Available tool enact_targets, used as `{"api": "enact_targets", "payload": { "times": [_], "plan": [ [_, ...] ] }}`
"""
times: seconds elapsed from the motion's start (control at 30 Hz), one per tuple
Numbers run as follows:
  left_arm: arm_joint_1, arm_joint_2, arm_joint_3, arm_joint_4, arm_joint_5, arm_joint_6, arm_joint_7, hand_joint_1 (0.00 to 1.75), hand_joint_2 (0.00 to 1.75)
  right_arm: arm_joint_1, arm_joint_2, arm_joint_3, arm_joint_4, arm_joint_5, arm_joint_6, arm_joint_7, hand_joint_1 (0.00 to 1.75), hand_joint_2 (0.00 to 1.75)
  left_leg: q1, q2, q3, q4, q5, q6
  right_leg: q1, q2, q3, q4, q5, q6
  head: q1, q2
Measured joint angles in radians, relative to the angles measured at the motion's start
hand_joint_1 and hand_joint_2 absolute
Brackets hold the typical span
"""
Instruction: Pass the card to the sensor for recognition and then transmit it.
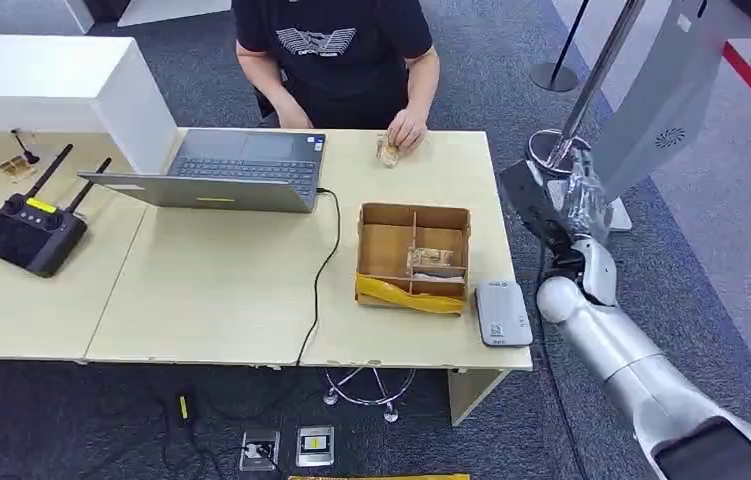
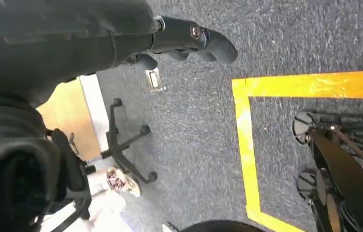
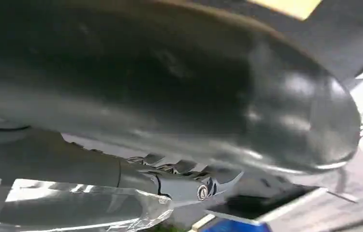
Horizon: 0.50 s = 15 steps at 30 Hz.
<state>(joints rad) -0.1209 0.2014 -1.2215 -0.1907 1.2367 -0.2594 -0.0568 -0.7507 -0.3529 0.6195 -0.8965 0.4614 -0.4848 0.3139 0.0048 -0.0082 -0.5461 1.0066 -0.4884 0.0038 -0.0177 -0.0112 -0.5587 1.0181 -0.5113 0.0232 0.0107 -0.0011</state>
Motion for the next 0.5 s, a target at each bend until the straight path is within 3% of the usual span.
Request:
{"api": "enact_targets", "payload": {
  "times": [0.17,0.37,0.5],
  "plan": [
    [0.001,0.0,0.0,0.0,0.009,0.0,0.003,0.0,0.0,0.042,-0.08,-0.087,0.013,-0.283,0.016,-0.071,0.0,0.0,0.0,0.002,0.0,0.0,0.0,0.0,0.0,0.001,-0.001,0.0,0.0,0.0,0.0,0.0],
    [0.003,0.0,0.0,0.0,0.021,0.0,0.003,0.0,0.0,0.101,-0.181,-0.165,0.029,-0.476,-0.016,-0.071,0.0,0.0,0.0,0.0,-0.001,0.0,0.0,0.0,0.0,0.0,-0.001,0.0,0.0,0.0,-0.001,0.0],
    [0.001,0.0,0.001,0.0,0.029,0.0,0.003,0.0,0.0,0.199,-0.243,-0.208,0.052,-0.624,-0.056,-0.088,0.0,0.0,0.0,0.0,0.0,0.0,-0.001,0.001,0.0,-0.001,-0.001,-0.001,0.0,0.0,0.0,0.0]
  ]
}}
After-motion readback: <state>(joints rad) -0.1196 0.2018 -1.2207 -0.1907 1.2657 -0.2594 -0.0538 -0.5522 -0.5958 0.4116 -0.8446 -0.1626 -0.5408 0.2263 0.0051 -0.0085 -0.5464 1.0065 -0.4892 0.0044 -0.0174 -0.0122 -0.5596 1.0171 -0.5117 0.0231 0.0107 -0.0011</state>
